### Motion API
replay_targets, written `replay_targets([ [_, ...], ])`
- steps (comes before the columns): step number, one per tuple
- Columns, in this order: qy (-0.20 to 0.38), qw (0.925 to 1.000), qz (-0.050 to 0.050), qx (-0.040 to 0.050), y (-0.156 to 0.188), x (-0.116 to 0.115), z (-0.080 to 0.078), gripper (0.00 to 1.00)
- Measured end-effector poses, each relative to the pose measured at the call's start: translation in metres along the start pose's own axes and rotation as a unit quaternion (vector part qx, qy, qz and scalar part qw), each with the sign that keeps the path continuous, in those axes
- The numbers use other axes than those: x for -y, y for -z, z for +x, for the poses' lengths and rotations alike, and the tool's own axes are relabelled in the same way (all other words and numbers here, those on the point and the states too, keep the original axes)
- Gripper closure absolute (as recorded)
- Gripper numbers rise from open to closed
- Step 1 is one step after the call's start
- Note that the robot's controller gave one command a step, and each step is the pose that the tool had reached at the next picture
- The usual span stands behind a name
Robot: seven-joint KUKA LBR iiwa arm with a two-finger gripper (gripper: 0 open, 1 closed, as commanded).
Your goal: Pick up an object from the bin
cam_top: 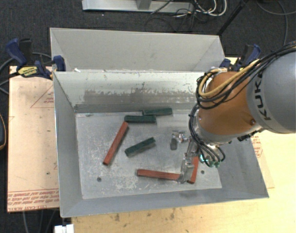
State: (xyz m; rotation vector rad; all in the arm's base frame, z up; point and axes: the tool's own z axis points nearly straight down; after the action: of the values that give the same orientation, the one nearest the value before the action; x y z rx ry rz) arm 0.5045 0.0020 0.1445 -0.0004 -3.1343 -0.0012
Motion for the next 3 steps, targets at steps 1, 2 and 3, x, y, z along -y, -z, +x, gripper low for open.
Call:
replay_targets([
  [1,-0.082,0.9966,-0.001,0.0083,-0.075,0.009,0.021,0.00],
  [2,-0.081,0.9967,-0.001,0.0036,-0.074,0.009,0.023,1.00],
  [3,-0.088,0.9961,-0.001,0.0086,0.050,0.016,0.014,1.00],
])
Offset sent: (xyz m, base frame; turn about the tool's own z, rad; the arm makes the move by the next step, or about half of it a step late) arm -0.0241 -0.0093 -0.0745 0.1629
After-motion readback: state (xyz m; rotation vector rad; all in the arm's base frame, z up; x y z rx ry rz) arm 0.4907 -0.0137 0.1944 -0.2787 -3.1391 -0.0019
